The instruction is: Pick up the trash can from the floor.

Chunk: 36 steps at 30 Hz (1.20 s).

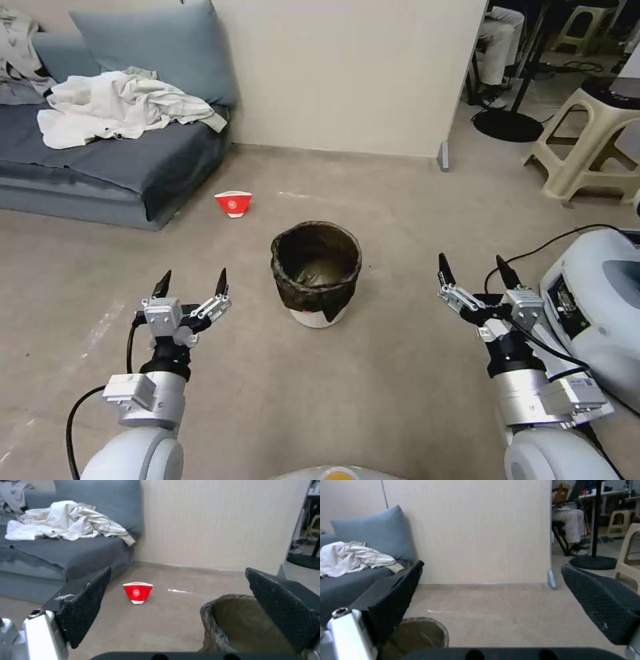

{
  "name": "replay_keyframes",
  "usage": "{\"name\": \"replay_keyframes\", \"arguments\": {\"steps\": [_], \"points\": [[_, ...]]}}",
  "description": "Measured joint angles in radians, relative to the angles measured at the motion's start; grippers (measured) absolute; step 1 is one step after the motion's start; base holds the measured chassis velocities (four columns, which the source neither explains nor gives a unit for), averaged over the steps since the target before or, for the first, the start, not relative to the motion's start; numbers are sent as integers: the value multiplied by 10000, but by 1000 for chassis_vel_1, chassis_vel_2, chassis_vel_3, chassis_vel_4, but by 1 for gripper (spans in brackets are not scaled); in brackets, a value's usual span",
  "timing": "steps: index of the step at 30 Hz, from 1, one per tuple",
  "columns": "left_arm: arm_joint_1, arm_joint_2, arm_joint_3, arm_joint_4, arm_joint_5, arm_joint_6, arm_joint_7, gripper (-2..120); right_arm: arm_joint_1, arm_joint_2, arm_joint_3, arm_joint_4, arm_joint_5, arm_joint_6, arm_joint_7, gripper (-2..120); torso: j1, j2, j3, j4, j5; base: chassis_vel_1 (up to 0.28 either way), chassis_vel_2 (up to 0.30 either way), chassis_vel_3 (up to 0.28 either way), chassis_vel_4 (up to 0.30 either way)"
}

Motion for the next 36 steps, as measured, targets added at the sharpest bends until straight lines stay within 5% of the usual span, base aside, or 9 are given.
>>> {"name": "replay_keyframes", "arguments": {"steps": [36], "points": [[-21,-26,-11,159,56,13,-10,100,111,-99,-103,-219,38,63,18,100,0,0,0,0,0,-106,105,98,-101]]}}
